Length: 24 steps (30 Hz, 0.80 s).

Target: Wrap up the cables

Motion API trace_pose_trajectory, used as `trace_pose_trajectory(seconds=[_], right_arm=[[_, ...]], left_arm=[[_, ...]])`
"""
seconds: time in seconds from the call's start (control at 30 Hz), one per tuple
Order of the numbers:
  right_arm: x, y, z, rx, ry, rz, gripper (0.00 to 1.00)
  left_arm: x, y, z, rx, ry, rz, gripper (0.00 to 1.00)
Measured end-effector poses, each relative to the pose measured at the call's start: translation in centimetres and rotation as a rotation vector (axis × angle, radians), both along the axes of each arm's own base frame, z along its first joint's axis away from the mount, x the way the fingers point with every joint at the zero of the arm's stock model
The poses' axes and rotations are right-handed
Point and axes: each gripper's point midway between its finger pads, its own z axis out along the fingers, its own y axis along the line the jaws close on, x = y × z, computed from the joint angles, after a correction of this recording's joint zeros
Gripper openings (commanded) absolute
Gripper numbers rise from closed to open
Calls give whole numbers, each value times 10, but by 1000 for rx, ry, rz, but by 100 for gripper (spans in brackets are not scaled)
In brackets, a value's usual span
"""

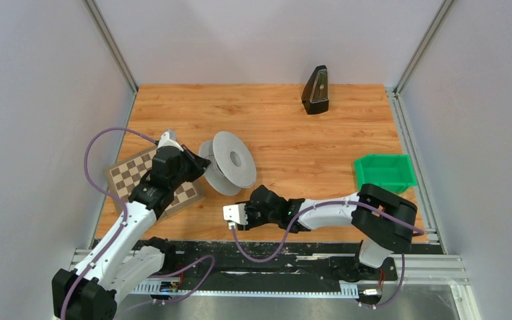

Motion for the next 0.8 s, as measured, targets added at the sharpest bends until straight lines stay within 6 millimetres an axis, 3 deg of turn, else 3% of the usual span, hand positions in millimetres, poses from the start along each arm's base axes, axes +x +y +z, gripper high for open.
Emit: trace_pose_trajectory(seconds=[0.4,0.47,0.53,0.8], right_arm=[[38,19,-13,-6,47,-88,37],[39,21,-14,-9,58,-88,27],[40,22,-15,-12,70,-87,3],[31,18,-17,-19,141,-77,0]], left_arm=[[5,1,-1,-4,-2,-4,0],[5,2,-2,0,0,-1,0],[6,2,-3,1,4,1,0],[6,2,-4,1,8,-2,0]])
